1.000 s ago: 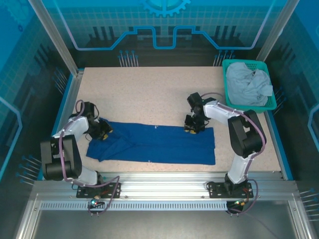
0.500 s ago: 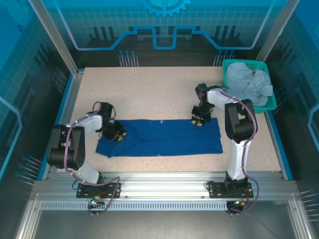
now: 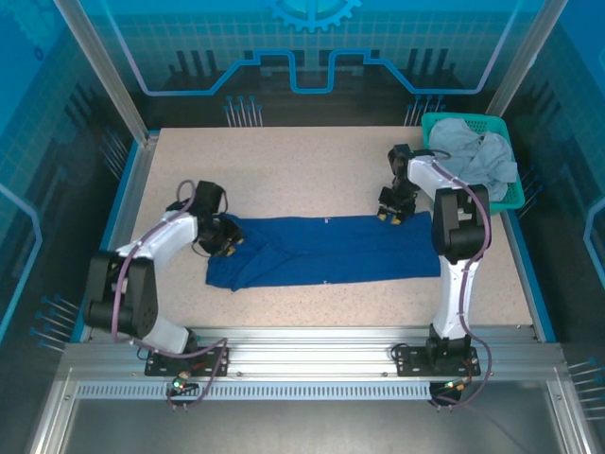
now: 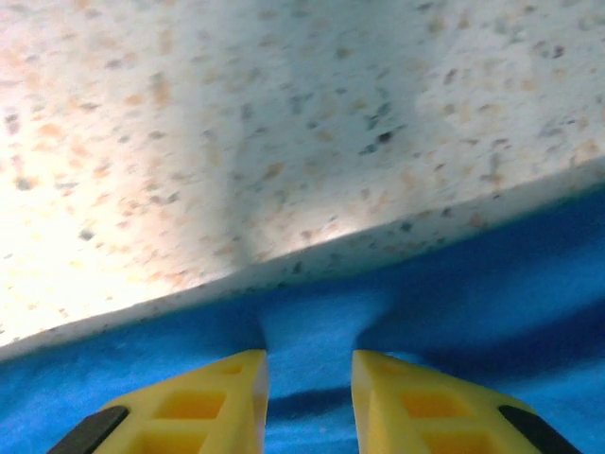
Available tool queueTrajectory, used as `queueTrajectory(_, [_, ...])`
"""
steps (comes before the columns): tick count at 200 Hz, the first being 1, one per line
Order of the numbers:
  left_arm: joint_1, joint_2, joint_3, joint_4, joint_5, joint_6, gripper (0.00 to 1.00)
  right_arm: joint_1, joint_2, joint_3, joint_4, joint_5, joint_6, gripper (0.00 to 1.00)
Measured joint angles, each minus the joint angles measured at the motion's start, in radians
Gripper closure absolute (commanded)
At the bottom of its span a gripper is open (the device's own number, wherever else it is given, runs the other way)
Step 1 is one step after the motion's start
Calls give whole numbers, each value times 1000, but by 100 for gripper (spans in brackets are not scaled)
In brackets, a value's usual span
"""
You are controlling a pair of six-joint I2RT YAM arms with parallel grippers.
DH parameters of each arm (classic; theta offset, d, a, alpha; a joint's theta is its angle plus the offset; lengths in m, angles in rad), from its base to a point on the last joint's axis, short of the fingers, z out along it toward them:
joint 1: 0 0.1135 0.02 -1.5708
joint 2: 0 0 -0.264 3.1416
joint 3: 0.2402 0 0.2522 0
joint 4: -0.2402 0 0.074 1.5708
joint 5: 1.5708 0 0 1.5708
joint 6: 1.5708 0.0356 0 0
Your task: Fold and stack the t-shirts
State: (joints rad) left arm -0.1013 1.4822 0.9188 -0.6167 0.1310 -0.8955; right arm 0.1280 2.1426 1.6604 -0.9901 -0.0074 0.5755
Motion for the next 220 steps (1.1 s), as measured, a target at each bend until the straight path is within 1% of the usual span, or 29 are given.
queueTrajectory(15, [47, -51, -27, 9, -7, 24, 62, 31, -49, -26, 20, 5, -8, 65])
queueTrajectory(33, [67, -53, -32, 55, 14, 75, 66, 76, -133, -69, 46, -2, -9, 65])
queueTrajectory(45, [69, -20, -21, 85, 44, 123, 68, 102, -183, -105, 69, -15, -8, 65])
queueTrajectory(59, [70, 55, 10, 100, 73, 181, 69, 121, -216, -142, 89, -31, -8, 65])
queueTrajectory(79, [72, 150, 32, 103, 76, 254, 67, 126, -220, -193, 110, -49, -7, 65])
queueTrajectory(102, [72, 177, 32, 96, 67, 317, 64, 127, -220, -230, 113, -54, -6, 65])
queueTrajectory(124, [72, 177, 32, 100, 58, 349, 64, 127, -220, -230, 120, -57, -7, 65])
queueTrajectory(174, [72, 183, 31, 124, 56, 375, 74, 131, -220, -230, 128, -61, -4, 65])
queueTrajectory(207, [72, 189, 31, 132, 56, 375, 76, 142, -220, -230, 128, -64, -4, 65])
queueTrajectory(220, [72, 191, 33, 133, 56, 376, 79, 143, -220, -230, 128, -65, -4, 65])
